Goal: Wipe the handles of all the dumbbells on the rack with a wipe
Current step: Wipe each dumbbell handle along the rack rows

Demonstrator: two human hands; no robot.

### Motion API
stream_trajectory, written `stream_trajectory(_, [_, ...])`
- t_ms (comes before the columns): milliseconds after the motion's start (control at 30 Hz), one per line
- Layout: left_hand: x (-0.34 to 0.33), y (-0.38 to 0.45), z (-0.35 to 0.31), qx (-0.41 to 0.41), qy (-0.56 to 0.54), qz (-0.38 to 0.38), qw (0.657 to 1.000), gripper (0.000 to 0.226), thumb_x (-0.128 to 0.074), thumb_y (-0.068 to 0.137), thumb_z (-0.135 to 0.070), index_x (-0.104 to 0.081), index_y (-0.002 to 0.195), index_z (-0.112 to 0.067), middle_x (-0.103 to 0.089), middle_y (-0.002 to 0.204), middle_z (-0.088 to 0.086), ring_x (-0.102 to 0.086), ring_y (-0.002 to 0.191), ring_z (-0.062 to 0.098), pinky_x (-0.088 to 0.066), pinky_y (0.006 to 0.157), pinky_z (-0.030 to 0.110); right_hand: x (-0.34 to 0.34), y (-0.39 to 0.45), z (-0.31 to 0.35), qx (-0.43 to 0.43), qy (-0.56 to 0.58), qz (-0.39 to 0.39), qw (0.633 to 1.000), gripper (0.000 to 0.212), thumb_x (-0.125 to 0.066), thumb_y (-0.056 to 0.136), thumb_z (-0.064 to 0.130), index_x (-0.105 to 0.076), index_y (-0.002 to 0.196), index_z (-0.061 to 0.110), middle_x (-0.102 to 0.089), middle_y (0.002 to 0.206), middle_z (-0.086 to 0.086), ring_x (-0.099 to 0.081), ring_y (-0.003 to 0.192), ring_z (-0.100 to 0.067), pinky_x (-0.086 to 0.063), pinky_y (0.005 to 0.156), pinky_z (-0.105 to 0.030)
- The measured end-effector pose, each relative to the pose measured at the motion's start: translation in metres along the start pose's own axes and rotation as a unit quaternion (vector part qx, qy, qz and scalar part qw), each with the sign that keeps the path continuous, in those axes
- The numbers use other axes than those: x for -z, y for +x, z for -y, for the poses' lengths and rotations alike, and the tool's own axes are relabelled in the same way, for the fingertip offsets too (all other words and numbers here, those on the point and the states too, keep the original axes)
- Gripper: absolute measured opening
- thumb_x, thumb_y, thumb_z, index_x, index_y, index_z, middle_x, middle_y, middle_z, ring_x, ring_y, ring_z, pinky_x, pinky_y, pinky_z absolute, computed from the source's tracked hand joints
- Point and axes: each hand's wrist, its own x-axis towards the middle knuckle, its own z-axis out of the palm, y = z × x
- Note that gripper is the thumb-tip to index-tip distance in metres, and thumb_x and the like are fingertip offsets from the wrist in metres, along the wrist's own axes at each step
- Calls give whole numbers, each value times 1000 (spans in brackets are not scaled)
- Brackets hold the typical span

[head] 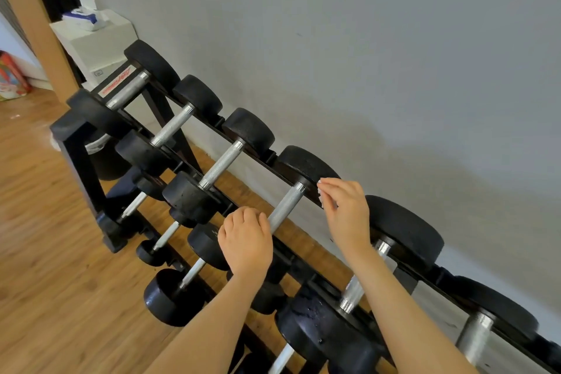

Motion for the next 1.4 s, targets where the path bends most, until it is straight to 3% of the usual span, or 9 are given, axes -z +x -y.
stream_trajectory(67, [0, -5, 1, -12, 0, 3, 1000, 33, -37, 102, -34, -65, 111, -20, -59, 128, -2, -46, 127, 20, -31, 112, 40, 8, -11, -2, -5, -1, 2, 1000, 22, -66, 89, 11, -71, 110, 10, -69, 107, -1, -55, 103, -11, -52, 83, -24])
stream_trajectory(167, [-3, -25, -4, -19, 27, 12, 999, 39, -35, 104, -36, -65, 121, -18, -40, 153, 6, -19, 148, 26, -8, 121, 41, 18, -34, -6, -33, -5, 9, 999, 22, -65, 90, 13, -71, 111, 11, -69, 107, 1, -49, 103, -5, -46, 83, -15])
stream_trajectory(367, [-9, -66, -16, -45, 20, 23, 998, 39, -34, 104, -36, -61, 124, -17, -18, 163, 9, 3, 151, 29, 8, 119, 39, 40, -86, -15, -91, -30, 8, 995, 22, -68, 87, 10, -72, 108, 11, -69, 104, -1, -49, 100, -2, -35, 76, -1])
stream_trajectory(533, [-8, -92, -32, -78, -40, 53, 995, 33, -39, 104, -29, -61, 123, -15, -20, 162, 8, -4, 152, 25, 1, 122, 37, 52, -117, -16, -140, -52, -17, 989, 24, -71, 83, 9, -72, 107, 10, -70, 104, -2, -52, 101, -5, -27, 81, 3])
stream_trajectory(667, [-15, -109, -46, -96, -74, 89, 989, 35, -41, 104, -29, -58, 128, -11, -24, 161, 8, -11, 151, 23, -13, 123, 39, 49, -139, -23, -166, -35, -46, 984, 24, -69, 84, 7, -71, 108, 9, -65, 113, -5, -54, 109, -16, -33, 97, -16])
stream_trajectory(800, [-28, -129, -55, -98, -94, 133, 982, 37, -40, 104, -30, -55, 131, -10, -25, 161, 8, -13, 151, 22, -18, 122, 38, 42, -161, -26, -175, -16, -55, 983, 20, -67, 85, 6, -71, 105, 6, -63, 111, -8, -56, 106, -21, -43, 95, -29])
stream_trajectory(1000, [-40, -147, -62, -101, -64, 123, 985, 41, -36, 104, -34, -56, 133, -13, -35, 157, 5, -27, 147, 20, -27, 118, 41, 45, -175, -33, -203, 28, -76, 976, 19, -66, 88, 9, -71, 105, 11, -62, 106, 0, -55, 102, -15, -37, 89, -12])
stream_trajectory(1200, [-44, -152, -66, -88, -81, 69, 990, 33, -41, 102, -32, -64, 119, -16, -49, 146, 2, -45, 135, 17, -39, 111, 41, 56, -174, -55, -213, 73, -129, 966, 17, -63, 89, 9, -70, 105, 9, -61, 105, 3, -59, 98, -15, -50, 86, -26])
stream_trajectory(1400, [-41, -157, -70, -79, -80, 43, 993, 32, -38, 101, -31, -66, 106, -17, -62, 129, -1, -57, 118, 15, -45, 102, 37, 55, -162, -63, -193, 109, -155, 963, 18, -64, 88, 5, -70, 105, 6, -62, 106, 0, -58, 99, -10, -46, 86, -11])
